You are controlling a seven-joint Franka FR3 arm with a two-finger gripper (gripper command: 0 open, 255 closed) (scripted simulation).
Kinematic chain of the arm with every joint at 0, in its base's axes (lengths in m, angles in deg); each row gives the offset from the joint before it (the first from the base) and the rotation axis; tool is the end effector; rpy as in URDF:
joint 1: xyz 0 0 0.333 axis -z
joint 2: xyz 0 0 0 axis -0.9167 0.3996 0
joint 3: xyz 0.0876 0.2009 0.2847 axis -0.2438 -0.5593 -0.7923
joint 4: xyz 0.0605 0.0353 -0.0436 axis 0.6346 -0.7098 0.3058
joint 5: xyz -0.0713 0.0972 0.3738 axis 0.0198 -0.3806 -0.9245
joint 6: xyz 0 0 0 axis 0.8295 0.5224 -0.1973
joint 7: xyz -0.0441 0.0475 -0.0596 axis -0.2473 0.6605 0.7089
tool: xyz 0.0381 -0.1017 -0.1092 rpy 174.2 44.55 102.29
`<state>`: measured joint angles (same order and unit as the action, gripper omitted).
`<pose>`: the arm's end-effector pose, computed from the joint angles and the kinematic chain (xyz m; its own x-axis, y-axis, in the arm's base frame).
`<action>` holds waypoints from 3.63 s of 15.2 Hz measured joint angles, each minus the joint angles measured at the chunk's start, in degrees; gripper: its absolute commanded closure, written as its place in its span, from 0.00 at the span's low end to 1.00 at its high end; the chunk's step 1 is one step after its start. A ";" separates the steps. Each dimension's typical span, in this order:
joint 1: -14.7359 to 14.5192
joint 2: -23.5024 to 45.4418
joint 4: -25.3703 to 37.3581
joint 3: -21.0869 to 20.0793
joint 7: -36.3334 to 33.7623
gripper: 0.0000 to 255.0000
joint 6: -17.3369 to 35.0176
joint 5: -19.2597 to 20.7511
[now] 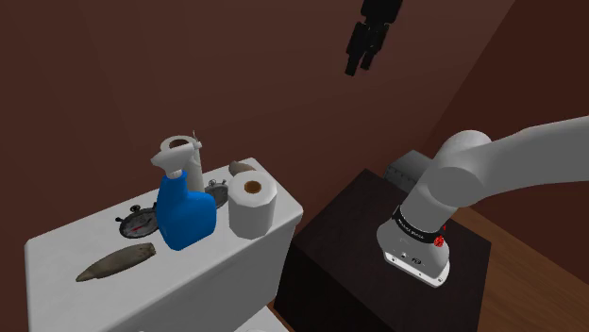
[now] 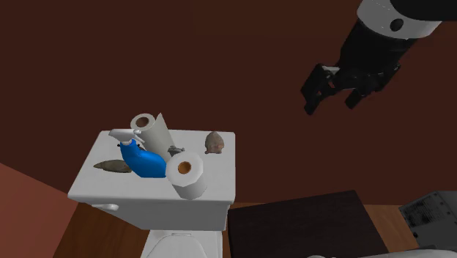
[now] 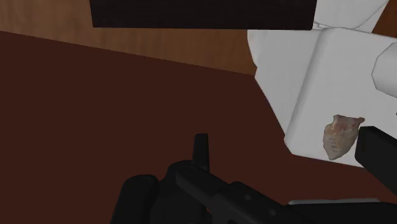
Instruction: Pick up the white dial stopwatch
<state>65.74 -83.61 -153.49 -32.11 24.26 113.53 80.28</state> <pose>0.2707 0.0280 0.5888 0.9966 0.0761 0.0304 0.0774 -0.9959 -0.0475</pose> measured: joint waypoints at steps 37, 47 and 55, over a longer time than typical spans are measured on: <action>-27.80 41.16 0.33 -11.30 46.42 0.00 54.44 -12.83; -28.50 43.75 -1.32 -11.92 47.84 1.00 62.39 -13.98; -28.42 43.47 -1.16 -11.83 47.63 1.00 60.13 -13.80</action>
<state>37.32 -40.14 -154.65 -43.94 71.90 173.66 66.49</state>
